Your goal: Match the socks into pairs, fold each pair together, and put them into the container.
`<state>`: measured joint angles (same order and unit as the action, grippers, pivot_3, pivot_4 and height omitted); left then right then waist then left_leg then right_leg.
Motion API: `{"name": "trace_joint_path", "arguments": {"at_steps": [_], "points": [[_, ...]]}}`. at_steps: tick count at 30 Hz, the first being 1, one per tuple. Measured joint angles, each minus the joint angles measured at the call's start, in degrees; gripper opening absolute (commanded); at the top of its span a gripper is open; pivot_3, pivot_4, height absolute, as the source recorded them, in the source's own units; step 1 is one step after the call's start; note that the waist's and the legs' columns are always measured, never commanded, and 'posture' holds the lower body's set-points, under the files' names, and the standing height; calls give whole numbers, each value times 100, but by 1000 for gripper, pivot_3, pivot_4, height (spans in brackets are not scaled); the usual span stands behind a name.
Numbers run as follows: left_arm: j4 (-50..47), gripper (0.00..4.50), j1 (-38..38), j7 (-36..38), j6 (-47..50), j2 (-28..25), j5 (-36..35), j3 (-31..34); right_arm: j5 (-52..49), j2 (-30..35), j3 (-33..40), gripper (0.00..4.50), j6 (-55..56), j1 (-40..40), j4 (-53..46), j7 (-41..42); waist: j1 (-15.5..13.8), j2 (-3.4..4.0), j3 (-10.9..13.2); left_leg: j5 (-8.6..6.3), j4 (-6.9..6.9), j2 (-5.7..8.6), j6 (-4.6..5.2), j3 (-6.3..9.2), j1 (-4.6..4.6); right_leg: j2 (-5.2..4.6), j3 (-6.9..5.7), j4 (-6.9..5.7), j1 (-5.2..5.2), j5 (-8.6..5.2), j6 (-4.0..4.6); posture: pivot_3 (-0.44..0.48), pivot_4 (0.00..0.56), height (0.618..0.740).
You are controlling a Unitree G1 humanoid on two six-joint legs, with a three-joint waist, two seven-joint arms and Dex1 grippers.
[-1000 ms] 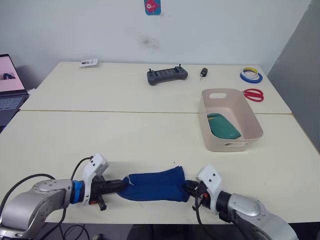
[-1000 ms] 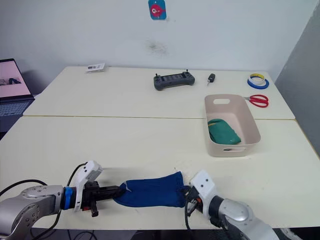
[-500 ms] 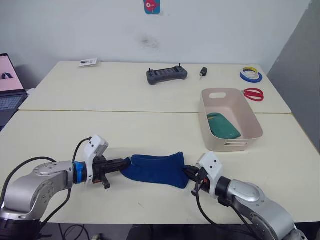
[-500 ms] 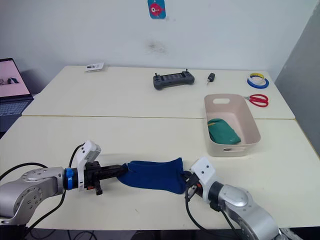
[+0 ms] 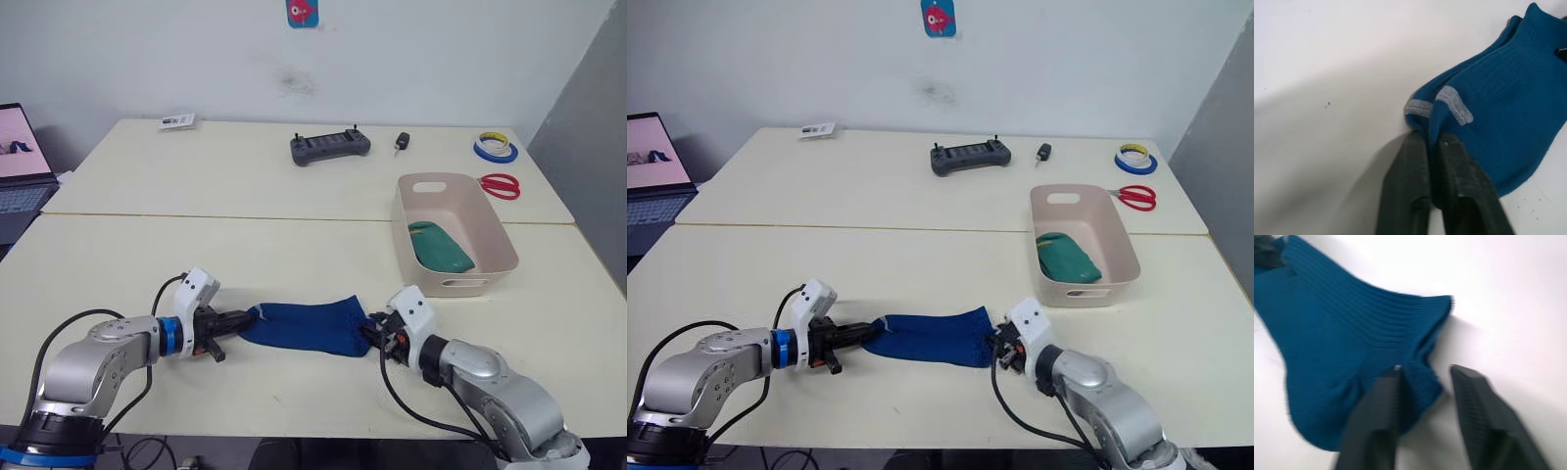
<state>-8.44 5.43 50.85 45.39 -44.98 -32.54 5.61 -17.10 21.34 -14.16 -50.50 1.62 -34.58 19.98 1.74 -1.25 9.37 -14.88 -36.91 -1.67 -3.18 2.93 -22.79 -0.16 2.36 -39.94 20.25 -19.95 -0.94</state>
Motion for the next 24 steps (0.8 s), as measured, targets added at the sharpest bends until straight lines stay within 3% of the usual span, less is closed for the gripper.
{"name": "trace_joint_path", "arguments": {"at_steps": [3, 4, 11, 12, 15, 19, 24], "points": [[0, 2251, -78, -28, -282, -1, 116, 121, -36, -26, 102, 4071, -9, -46, -154, -15, 0, 0, 0, 0, 0, -1, 0, 1, -1, 1, 0, 0, 1, 0, 0, 0, 150, 740], [-6, 2263, -144, -11, -367, -22, 123, 220, -46, -24, 150, 4392, -4, -59, -222, -19, 8, 0, 0, 0, 0, -1, 0, 0, -1, 0, 1, 0, 1, 0, 0, 0, 150, 740], [-64, 2263, -505, 263, -1104, -73, 64, 960, -71, 105, 320, 4472, 423, -117, -753, 136, 4, 2, 2, 0, 2, -1, 0, 0, -2, -1, -1, 3, 1, 0, 0, 0, 150, 740], [-79, 1888, -414, 351, -1197, -57, -39, 1043, -54, 135, 314, 4500, 589, -95, -770, 206, -9, 2, 2, 0, 1, 1, 0, 0, -2, -3, -3, 3, 0, 0, 0, 0, 150, 740], [-432, 1144, -77, 519, -1223, -54, -142, 879, 12, 109, 147, 3601, 892, 111, -671, 330, -10, 0, 1, 0, -1, 3, 0, -4, -2, -3, 0, 5, -3, 0, -1, 0, 150, 740], [-765, 0, 234, 858, -1541, 57, 163, -118, 331, -156, -443, 2201, 1271, 659, 134, 373, 31, 2, 2, 0, 1, 1, -1, -7, 3, 7, 8, 1, 0, 1, 0, 0, 150, 740], [-361, 0, 484, 863, -1917, 250, 857, -1010, 793, -467, -1069, 476, 1715, 907, 1068, 378, 28, 3, 2, 0, 1, -2, 0, 0, -2, 20, 5, 0, 5, 1, 1, 0, 150, 740]]}}
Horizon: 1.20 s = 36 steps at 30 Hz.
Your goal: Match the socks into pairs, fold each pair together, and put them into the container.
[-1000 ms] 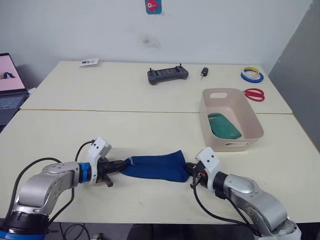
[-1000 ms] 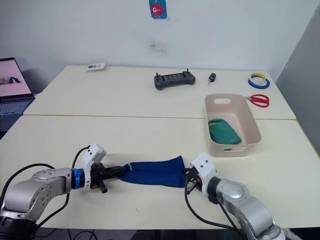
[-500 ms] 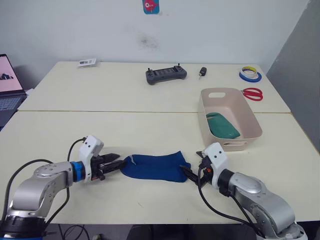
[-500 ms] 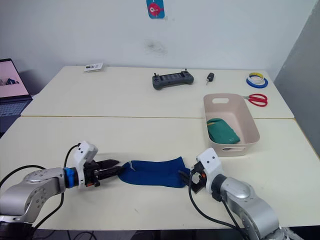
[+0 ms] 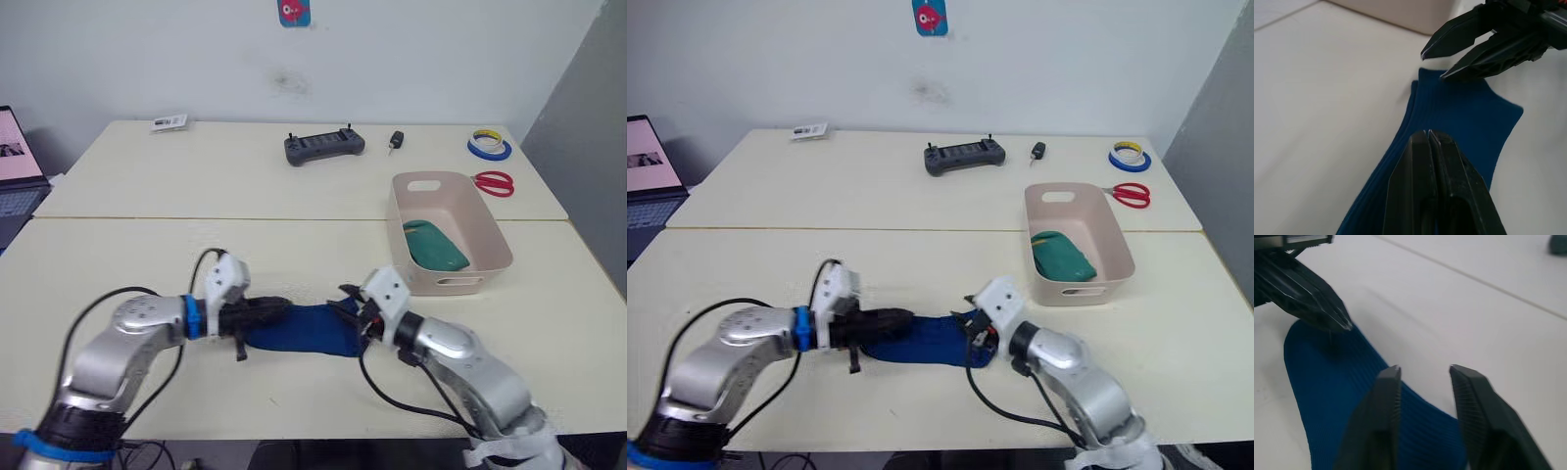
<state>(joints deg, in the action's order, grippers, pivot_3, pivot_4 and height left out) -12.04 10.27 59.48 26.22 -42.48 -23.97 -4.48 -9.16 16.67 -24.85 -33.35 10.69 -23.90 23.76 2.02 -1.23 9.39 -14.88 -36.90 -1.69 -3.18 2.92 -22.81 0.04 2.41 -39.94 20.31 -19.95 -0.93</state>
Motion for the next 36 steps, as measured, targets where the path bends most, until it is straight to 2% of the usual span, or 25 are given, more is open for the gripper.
{"name": "trace_joint_path", "arguments": {"at_steps": [1, 6, 12, 21, 24, 26, 29, 31, 36], "points": [[132, 0, 45, -4, -100, 11, 131, -88, 88, -52, -71, 44, 72, 17, 153, -1, -3, 0, 0, 0, 0, -1, 0, 0, 0, -1, 1, 0, 0, 0, 0, 0, 150, 740], [719, 0, 131, -235, -443, 215, 673, -309, 400, -84, -347, 44, 272, -14, 582, 32, -16, 0, 0, 0, -4, 2, 1, 0, -1, -6, -1, 0, -2, 0, 0, 0, 150, 740], [851, 0, 129, -280, -668, 222, 888, -370, 574, 172, -71, 44, 479, -222, 577, -7, -19, 1, -5, 0, -4, 3, 1, 0, 11, -11, -1, -1, -15, 0, -1, 0, 150, 740], [815, 0, 59, -324, -676, 359, 816, -236, 376, 533, 671, 44, 751, -917, 154, 216, -9, 11, -12, -1, -3, 1, 1, 0, 12, -10, 0, -2, -15, 0, -1, 0, 150, 740], [638, 0, -24, -376, -682, 607, 474, 32, 184, 448, 695, 44, 902, -961, -219, 372, -10, 8, -8, 0, -7, -2, 1, 5, -4, -9, -4, -4, -4, 0, -1, 0, 150, 740], [210, 0, -124, -240, -652, 460, 210, 255, 85, 451, 689, 44, 901, -917, -454, 488, -8, 5, -7, 0, -5, -2, 1, 5, -2, -10, -3, -1, -6, 0, -1, 0, 150, 740], [-113, 0, -245, 30, -643, 56, 84, 443, 70, 473, 538, 44, 807, -785, -490, 664, -11, 10, -5, 0, -2, 0, 1, 3, 4, -10, 0, 0, -8, 0, 0, 0, 150, 740], [-53, 0, -323, 118, -689, -21, 177, 397, 135, 470, 259, 44, 689, -628, -365, 779, -11, 11, -4, 0, -2, 1, 1, 3, 5, -9, -1, 0, -9, 0, -1, 0, 150, 740], [683, 0, -369, 93, -1083, -18, 797, -24, 397, 422, -316, 44, 550, -391, 282, 893, -20, 10, -4, -1, -4, 5, 1, 1, 0, -8, -2, 2, -5, 0, -1, 0, 150, 740]]}}
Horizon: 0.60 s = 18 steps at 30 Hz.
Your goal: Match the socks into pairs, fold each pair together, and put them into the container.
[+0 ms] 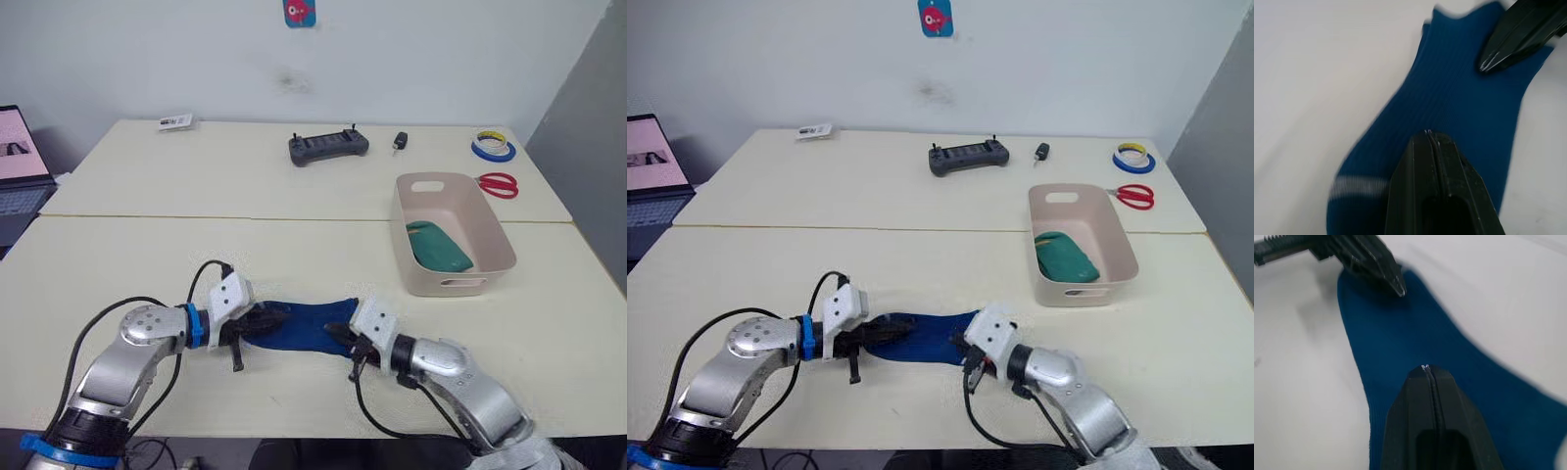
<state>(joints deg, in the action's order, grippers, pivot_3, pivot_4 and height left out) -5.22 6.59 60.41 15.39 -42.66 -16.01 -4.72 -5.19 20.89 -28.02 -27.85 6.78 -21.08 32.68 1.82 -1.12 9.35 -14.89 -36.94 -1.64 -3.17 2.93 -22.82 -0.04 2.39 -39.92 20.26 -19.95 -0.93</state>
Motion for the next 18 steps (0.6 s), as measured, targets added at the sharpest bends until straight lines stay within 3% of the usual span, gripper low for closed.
{"name": "trace_joint_path", "arguments": {"at_steps": [12, 18], "points": [[380, 0, 83, 3, -561, 20, 221, -155, -260, 840, 768, 44, 354, -958, -552, 266, -10, 6, -26, -1, 4, 1, 1, 0, 31, -6, -2, 6, -36, -1, -1, 0, 150, 740], [375, 0, 99, 19, -485, 222, 10, -43, -763, 796, 1343, 44, 193, -1363, -1030, 312, -11, 8, -22, -1, 0, -1, 1, 2, 14, -5, -3, 2, -21, -1, -1, 0, 150, 740]]}}
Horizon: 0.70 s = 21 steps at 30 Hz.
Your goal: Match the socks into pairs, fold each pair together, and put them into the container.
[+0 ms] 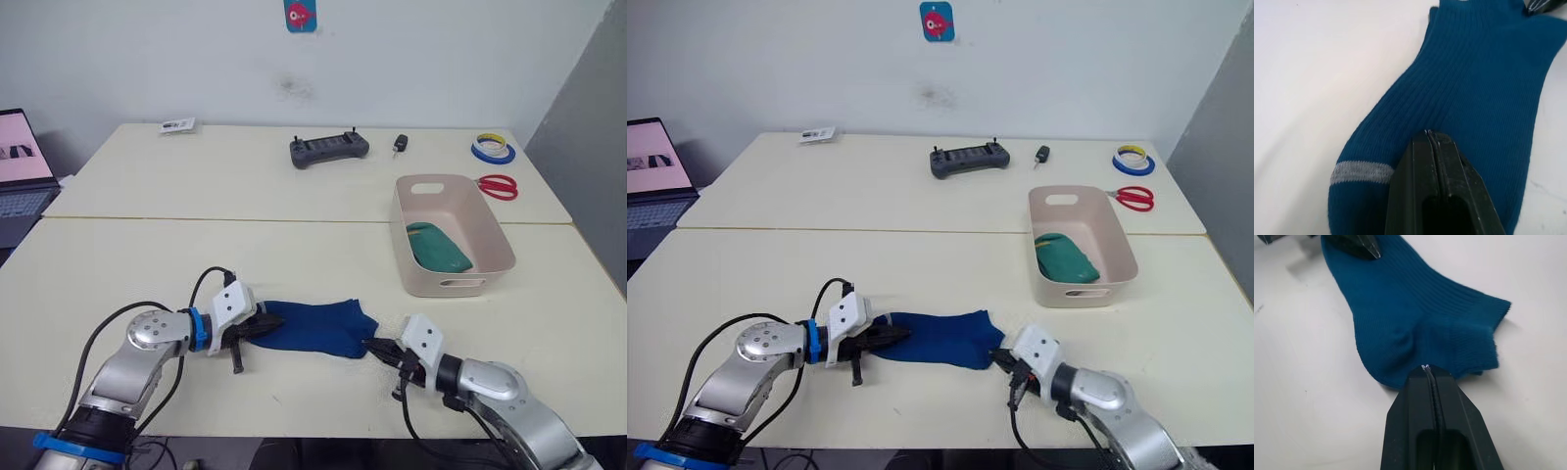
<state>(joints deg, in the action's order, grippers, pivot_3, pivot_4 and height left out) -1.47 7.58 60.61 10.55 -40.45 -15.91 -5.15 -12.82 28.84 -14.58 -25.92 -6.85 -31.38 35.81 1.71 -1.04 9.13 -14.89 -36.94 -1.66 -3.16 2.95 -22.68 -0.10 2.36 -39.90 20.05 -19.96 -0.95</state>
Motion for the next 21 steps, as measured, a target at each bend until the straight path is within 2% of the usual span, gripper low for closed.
{"name": "trace_joint_path", "arguments": {"at_steps": [4, 9, 14, 21], "points": [[-234, 0, 43, 55, 277, -3, -217, 80, -425, -254, 455, 919, -351, -291, -472, -282, -1, -5, 3, 0, 0, -1, 0, 5, -14, 1, -3, 1, 10, 0, 0, 0, 150, 740], [-137, 0, 288, 144, 268, -212, 31, 5, -865, -439, 874, 2703, -1132, -545, -732, -727, 6, -3, 3, 0, 2, 0, 0, 1, -9, 2, 0, 0, 11, 0, 0, 0, 150, 740], [62, 0, 376, 151, 218, -214, 285, -208, -1152, -777, 894, 4466, -2086, -379, -841, -1270, 13, 0, 3, 0, 3, -2, 0, 1, -8, 7, 5, -2, 13, 0, 0, 0, 150, 740], [162, 0, 452, 169, 77, -213, 354, -295, -1776, -1128, 1072, 4491, -3361, 30, -1002, -1781, 10, 3, 0, 0, 3, -1, 0, 1, -6, 5, 3, -1, 9, 0, 0, 0, 150, 740]]}}
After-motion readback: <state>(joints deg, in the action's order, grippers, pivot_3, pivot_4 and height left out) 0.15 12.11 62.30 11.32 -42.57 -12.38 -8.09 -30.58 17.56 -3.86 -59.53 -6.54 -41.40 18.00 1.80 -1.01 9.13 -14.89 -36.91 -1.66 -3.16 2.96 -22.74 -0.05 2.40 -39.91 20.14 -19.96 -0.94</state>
